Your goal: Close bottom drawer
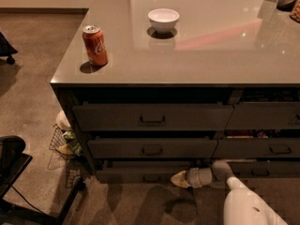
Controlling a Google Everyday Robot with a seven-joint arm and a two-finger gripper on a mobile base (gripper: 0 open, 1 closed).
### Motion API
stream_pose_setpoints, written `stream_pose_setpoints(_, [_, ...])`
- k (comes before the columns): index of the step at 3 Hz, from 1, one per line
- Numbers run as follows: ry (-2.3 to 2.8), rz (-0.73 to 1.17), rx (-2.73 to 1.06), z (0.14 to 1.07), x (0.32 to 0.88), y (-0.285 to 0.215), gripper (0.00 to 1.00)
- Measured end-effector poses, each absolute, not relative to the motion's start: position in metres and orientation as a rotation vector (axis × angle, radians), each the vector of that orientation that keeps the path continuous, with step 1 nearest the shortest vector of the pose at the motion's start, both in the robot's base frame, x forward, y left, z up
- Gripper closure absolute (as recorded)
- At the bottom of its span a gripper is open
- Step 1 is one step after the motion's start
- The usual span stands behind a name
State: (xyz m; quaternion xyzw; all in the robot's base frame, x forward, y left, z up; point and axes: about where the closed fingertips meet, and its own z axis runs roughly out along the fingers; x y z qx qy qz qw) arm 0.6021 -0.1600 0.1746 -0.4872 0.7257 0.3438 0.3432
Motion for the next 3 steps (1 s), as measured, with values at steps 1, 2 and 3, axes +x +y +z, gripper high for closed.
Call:
stream_pose_setpoints(1, [1.885, 0.872, -1.264, 0.175, 0.610, -0.160, 1.00])
stream_pose_setpoints(2, [1.912, 0.811, -1.237, 0.169, 0.625, -0.167, 1.00])
stream_pose_setpoints(3, [1.914, 0.805, -1.235, 0.168, 0.626, -0.168, 1.00])
